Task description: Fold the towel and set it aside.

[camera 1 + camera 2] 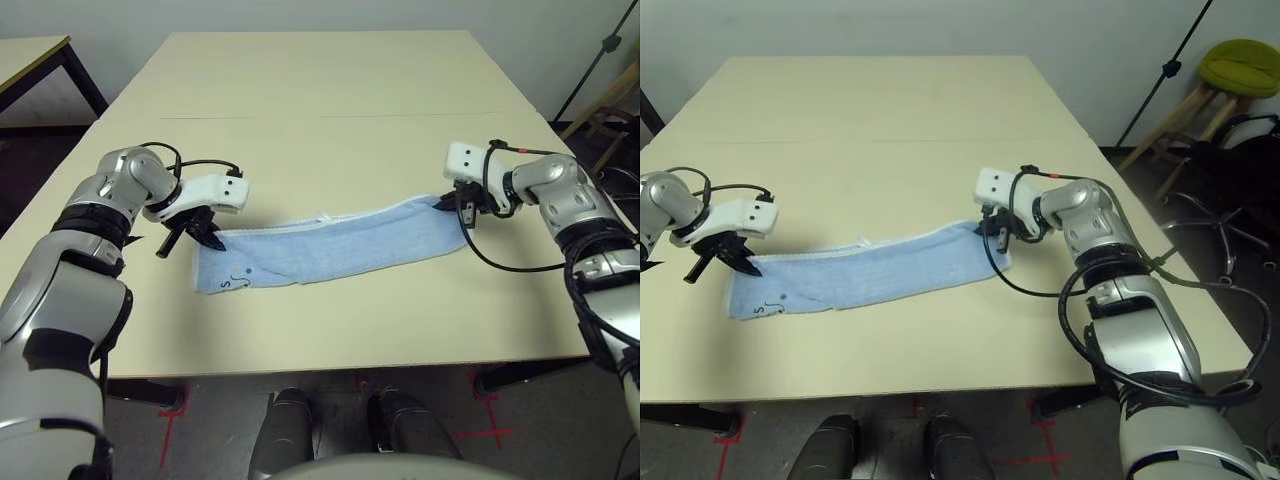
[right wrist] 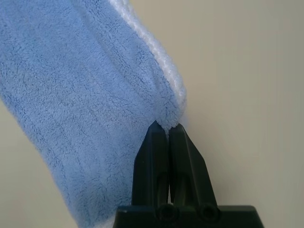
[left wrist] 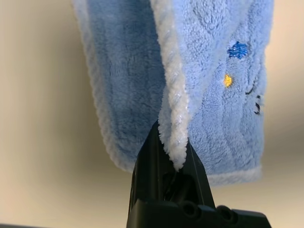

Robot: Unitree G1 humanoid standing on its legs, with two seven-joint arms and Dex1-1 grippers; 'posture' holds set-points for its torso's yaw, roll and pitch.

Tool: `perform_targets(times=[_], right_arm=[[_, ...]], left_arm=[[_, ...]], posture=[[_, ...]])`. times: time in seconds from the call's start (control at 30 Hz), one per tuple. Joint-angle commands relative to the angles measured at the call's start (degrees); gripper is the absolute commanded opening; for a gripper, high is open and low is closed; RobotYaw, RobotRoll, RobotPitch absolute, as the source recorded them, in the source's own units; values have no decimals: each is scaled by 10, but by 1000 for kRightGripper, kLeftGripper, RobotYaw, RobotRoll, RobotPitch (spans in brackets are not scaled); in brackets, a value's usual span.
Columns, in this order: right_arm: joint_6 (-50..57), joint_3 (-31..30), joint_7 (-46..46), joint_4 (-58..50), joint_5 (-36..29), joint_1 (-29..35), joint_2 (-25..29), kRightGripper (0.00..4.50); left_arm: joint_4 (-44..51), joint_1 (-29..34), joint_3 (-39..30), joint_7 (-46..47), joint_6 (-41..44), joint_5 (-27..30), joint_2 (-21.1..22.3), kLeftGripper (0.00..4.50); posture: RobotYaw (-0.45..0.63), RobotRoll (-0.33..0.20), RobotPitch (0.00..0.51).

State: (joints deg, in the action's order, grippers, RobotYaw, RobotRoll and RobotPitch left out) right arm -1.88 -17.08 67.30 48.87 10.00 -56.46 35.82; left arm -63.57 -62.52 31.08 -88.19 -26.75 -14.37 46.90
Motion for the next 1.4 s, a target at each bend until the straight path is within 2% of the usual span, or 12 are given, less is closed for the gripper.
perform_targets(times=[0.03,0.3,0.4,0.5,0.77,0.8,0.87,1.0,1.13,1.2,1.3,1.4], right_arm=[[-6,0,-6,10,8,-6,-7,0],[-13,1,-21,23,19,-7,-10,0],[-16,1,-33,26,24,-8,-10,0],[-13,3,-40,33,26,-12,-11,670],[10,30,-40,45,0,-35,-11,3494],[12,32,-40,47,-2,-39,-10,3758],[11,36,-41,53,0,-47,-6,4407],[24,57,-50,75,-10,-71,-2,4481],[98,107,-38,65,-59,-84,-1,4481],[167,131,-15,37,-91,-69,6,4481],[283,159,12,-39,-138,-20,25,4481],[401,187,12,-131,-183,33,40,4481]], left_arm=[[-14,0,-16,14,-6,-17,-5,7],[-30,-5,-34,54,-8,-41,-11,7],[-35,-6,-39,78,-1,-53,-12,717],[-38,-9,-45,82,8,-56,-11,1634],[-23,-25,-82,58,39,-40,5,4335],[-22,-27,-88,58,45,-38,7,4500],[-19,-30,-99,56,55,-35,13,4500],[-9,-40,-133,69,84,-14,22,4500],[8,-52,-219,101,206,64,4,4500],[38,-43,-263,94,302,112,3,4500],[129,7,-319,96,437,177,11,4500],[238,73,-370,137,562,231,14,4500]], posture=[[99,0,139],[100,0,137],[96,0,137],[98,0,143],[103,0,146],[103,0,146],[104,0,146],[104,0,146],[117,0,149],[121,0,153],[132,0,158],[136,0,160]])
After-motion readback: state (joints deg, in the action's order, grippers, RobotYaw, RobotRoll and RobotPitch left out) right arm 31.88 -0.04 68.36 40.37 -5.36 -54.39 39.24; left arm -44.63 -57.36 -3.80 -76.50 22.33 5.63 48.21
